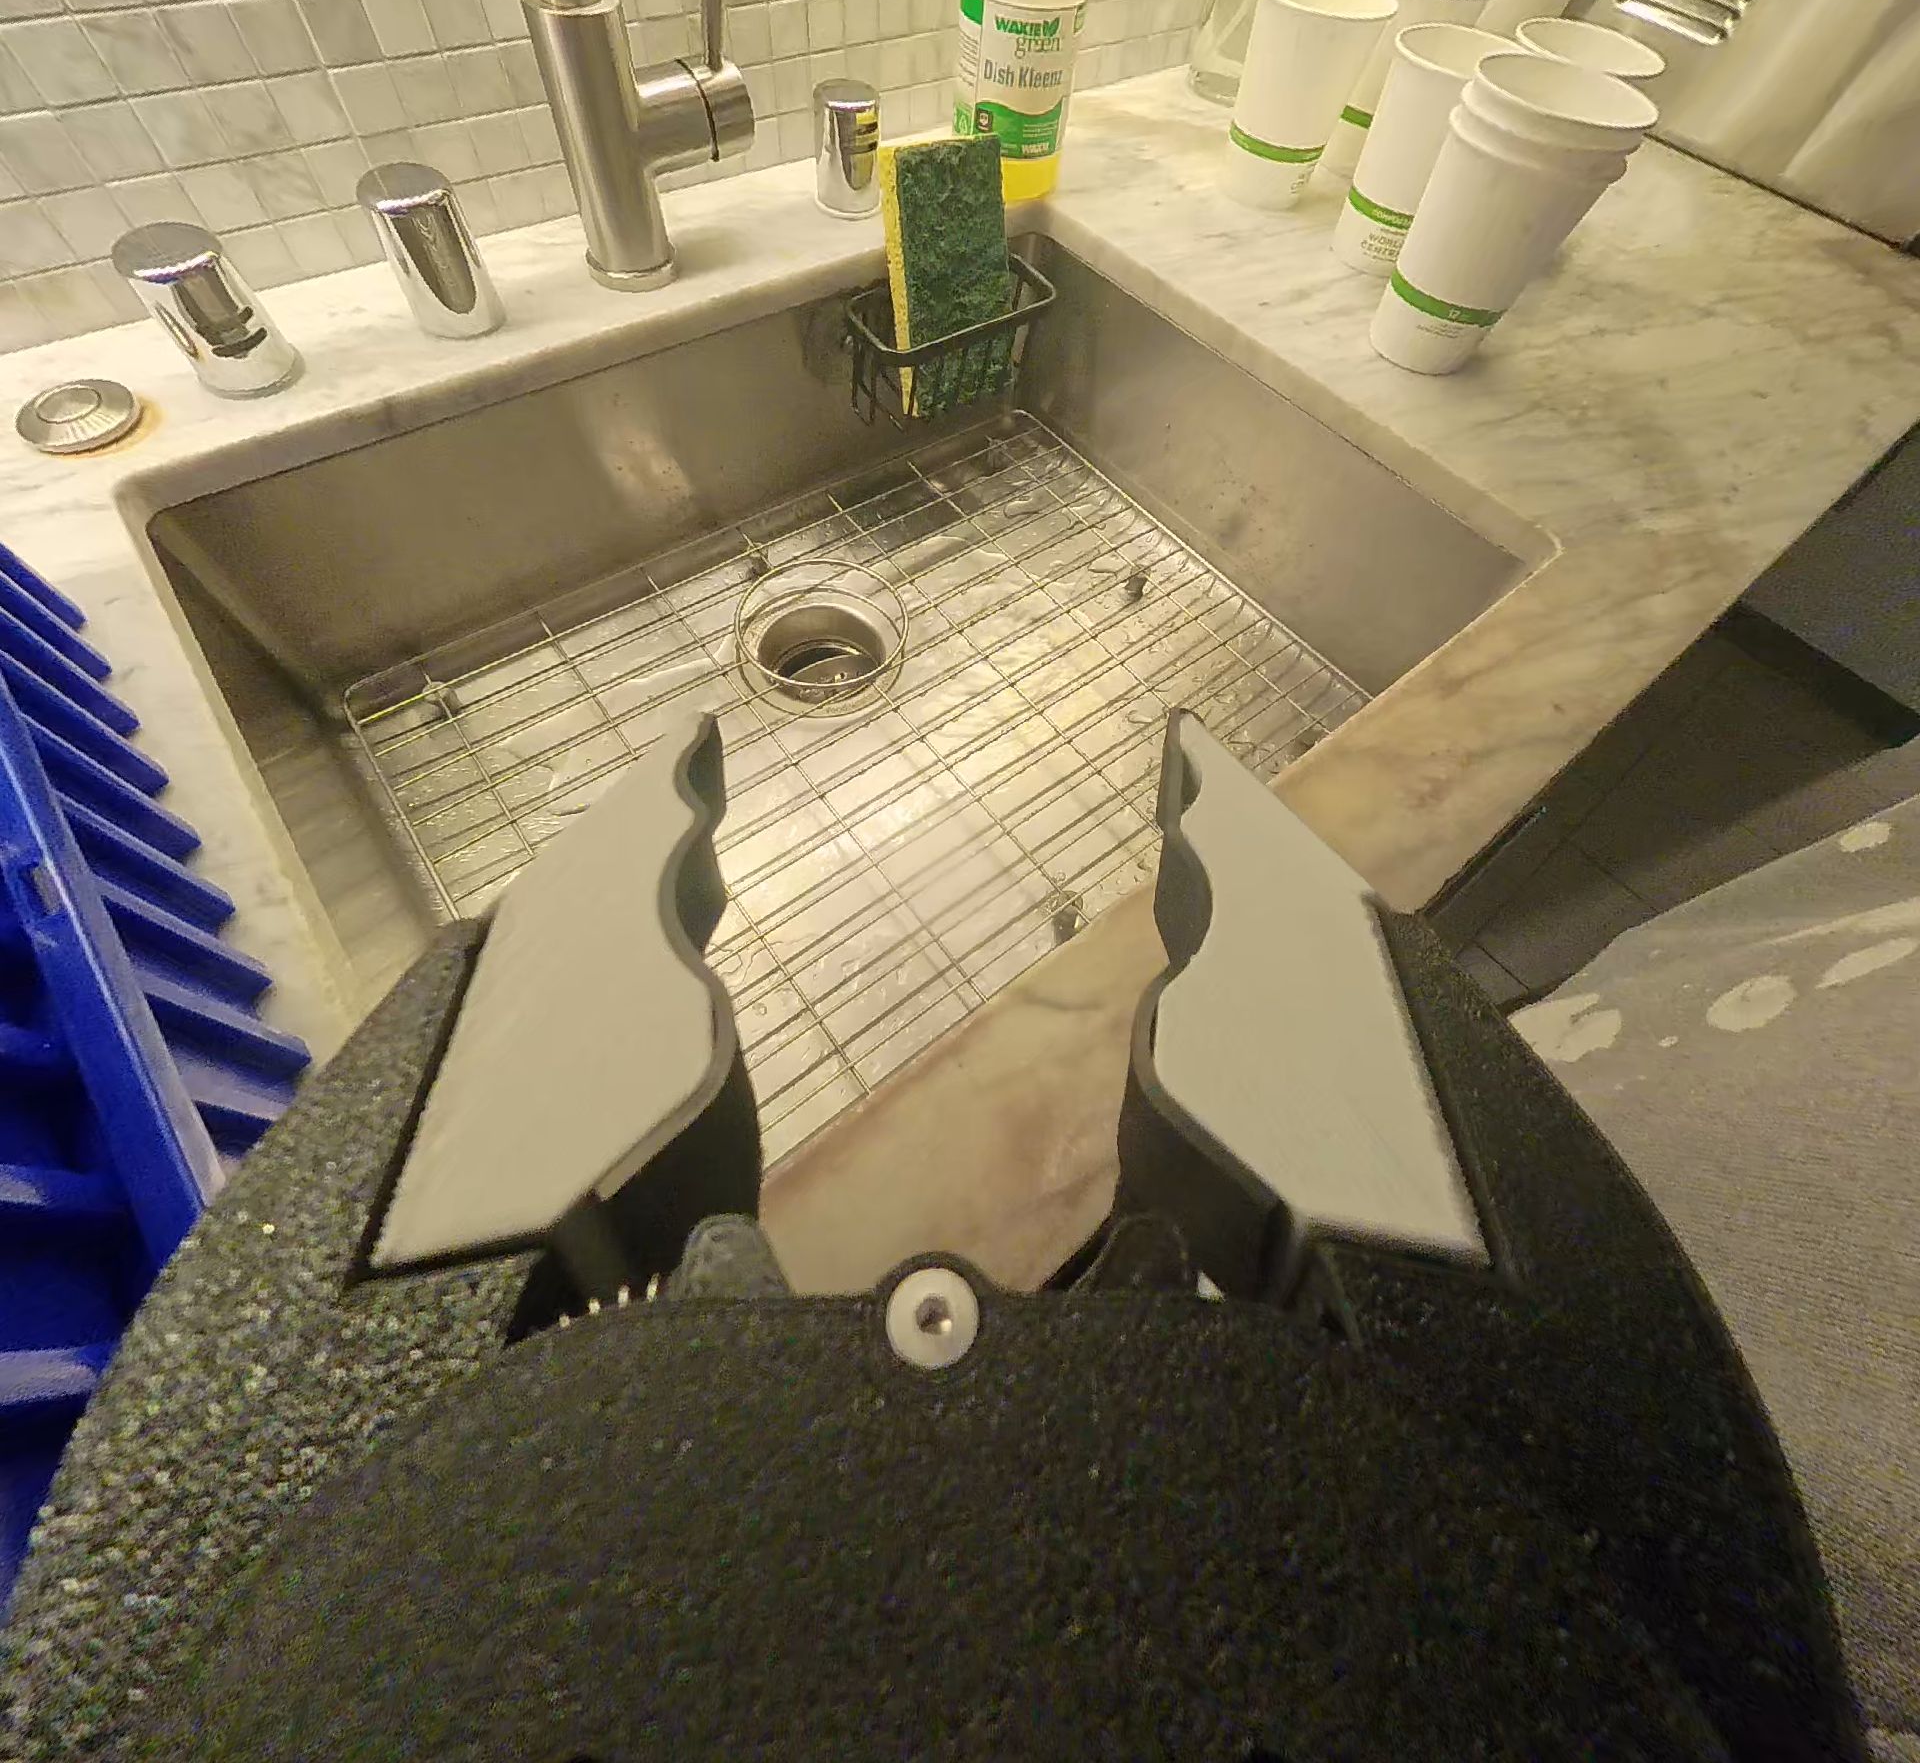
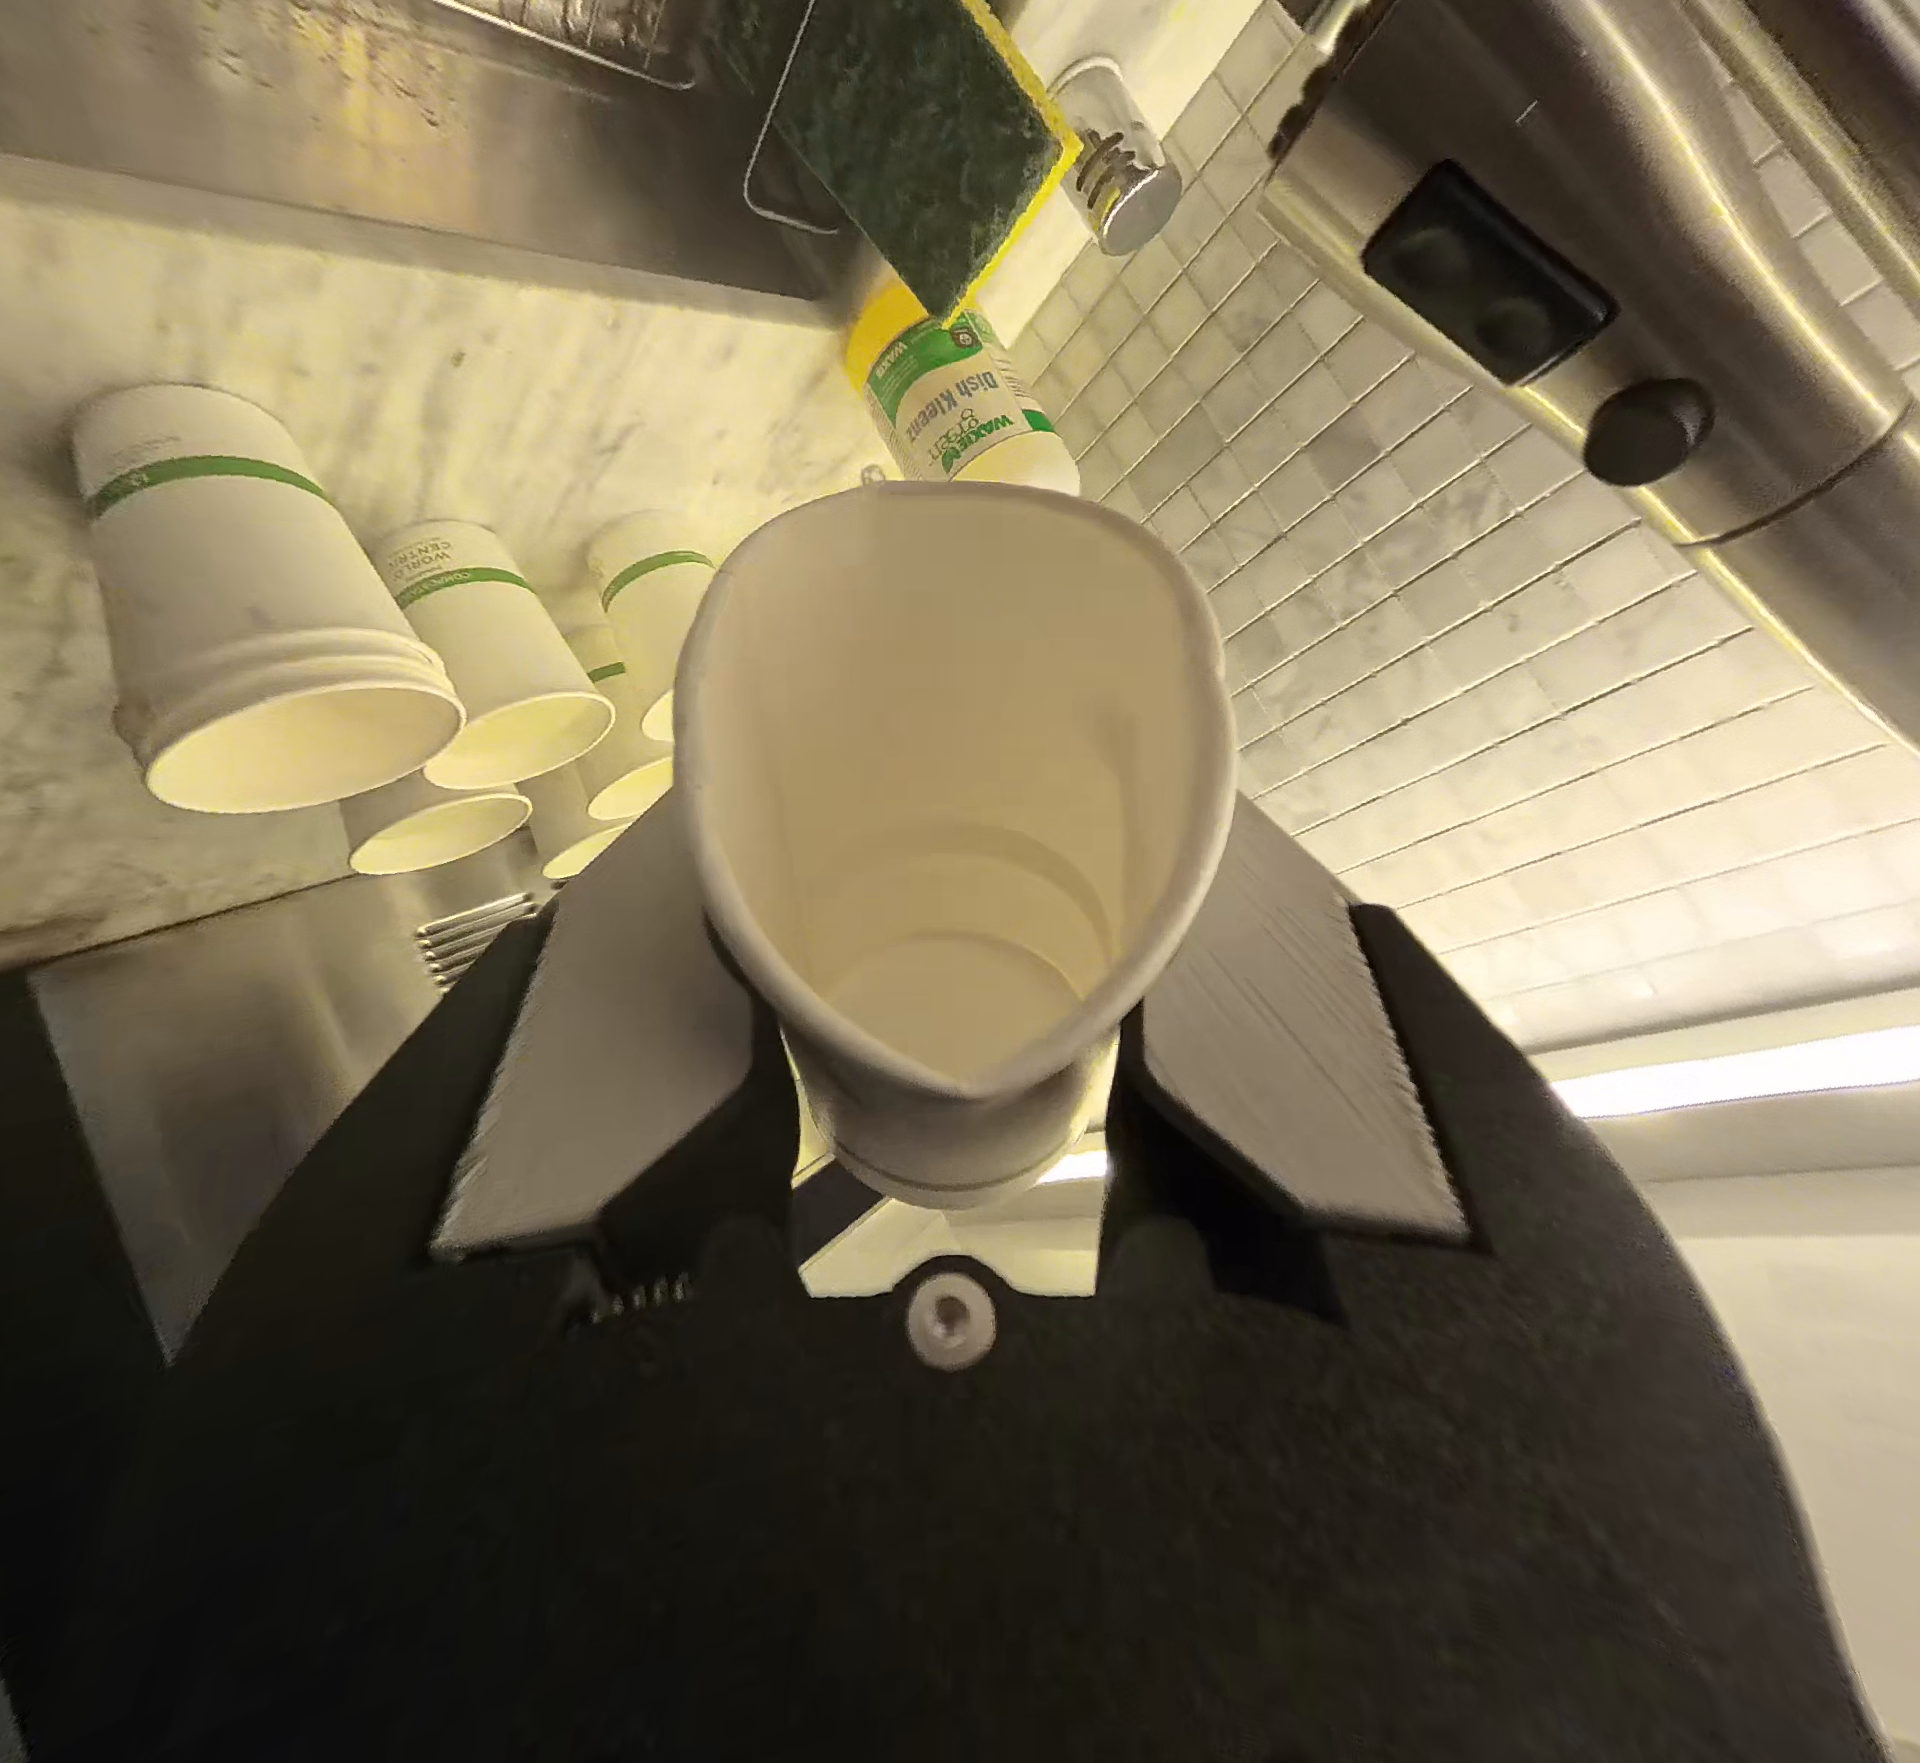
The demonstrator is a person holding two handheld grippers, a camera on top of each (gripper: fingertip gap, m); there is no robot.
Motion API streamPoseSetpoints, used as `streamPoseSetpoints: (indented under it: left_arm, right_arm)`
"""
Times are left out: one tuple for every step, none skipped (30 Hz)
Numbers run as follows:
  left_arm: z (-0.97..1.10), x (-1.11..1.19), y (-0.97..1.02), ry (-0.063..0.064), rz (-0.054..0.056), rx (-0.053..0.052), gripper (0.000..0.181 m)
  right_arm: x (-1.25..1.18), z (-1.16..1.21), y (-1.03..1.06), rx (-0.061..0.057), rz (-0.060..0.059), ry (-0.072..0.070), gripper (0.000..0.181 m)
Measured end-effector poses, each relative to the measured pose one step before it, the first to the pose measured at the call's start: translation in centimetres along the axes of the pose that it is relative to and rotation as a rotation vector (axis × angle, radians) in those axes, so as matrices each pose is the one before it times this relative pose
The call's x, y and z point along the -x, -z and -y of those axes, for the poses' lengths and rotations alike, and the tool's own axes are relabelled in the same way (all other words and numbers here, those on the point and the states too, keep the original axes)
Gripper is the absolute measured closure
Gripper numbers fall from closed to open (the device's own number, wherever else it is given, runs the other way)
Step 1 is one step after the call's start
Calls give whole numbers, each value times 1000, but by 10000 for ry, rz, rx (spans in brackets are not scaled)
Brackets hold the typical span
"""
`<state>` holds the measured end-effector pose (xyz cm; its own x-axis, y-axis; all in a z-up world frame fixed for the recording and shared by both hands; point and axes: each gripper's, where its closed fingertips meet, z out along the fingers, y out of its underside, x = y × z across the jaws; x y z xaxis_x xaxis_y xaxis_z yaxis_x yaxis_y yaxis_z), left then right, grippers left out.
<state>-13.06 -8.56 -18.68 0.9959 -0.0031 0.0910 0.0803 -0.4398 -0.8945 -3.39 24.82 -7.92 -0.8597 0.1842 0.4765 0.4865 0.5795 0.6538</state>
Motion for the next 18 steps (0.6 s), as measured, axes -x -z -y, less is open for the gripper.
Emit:
streamPoseSetpoints:
  left_arm:
    - [6, -13, -21, -10, 1, 23, 98]
    - [20, -25, -34, -22, 1, 25, 98]
    - [26, -40, -28, -30, -6, 27, 97]
    - [46, -46, -35, -35, -5, 31, 97]
    - [65, -33, -35, -44, 1, 24, 97]
    - [82, -26, -12, -43, 7, 19, 97]
    - [117, -18, -3, -28, 7, 4, 97]
    - [114, -17, 17, -11, 8, -13, 98]
    - [106, -7, 29, -4, 12, -10, 98]
    - [58, -7, 16, 5, 22, -1, 98]
    - [40, -10, 20, 18, 26, -8, 98]
    - [-6, -34, 8, 36, 16, 0, 98]
    - [-18, -32, 5, 35, 16, 2, 98]
    - [-38, -46, 4, 22, 20, 8, 98]
    - [-46, -45, -19, 14, 16, 27, 98]
    - [-23, -61, -7, 4, 15, 19, 97]
    - [3, -50, -24, -12, 16, 13, 97]
    - [22, -66, -29, -21, 9, 18, 97]
  right_arm:
    - [26, 121, -42, -46, -86, -10, 115]
    - [65, 123, -52, -64, -51, -67, 115]
    - [115, 104, -57, -76, -14, -77, 114]
    - [125, 116, -62, -88, 4, -129, 114]
    - [143, 150, -75, -120, 29, -183, 114]
    - [171, 212, -77, -173, 67, -261, 114]
    - [260, 310, -76, -251, 145, -394, 114]
    - [316, 399, -65, -327, 216, -538, 114]
    - [360, 432, -51, -379, 241, -611, 114]
    - [333, 401, -92, -389, 204, -651, 114]
    - [433, 359, -129, -401, 252, -702, 113]
    - [577, 372, -173, -438, 319, -771, 113]
    - [536, 329, -192, -459, 274, -796, 113]
    - [545, 226, -210, -444, 260, -760, 113]
    - [547, 161, -216, -453, 267, -840, 113]
    - [520, 149, -206, -493, 268, -922, 112]
    - [557, 75, -198, -499, 281, -878, 112]
    - [395, -26, -178, -484, 166, -815, 111]
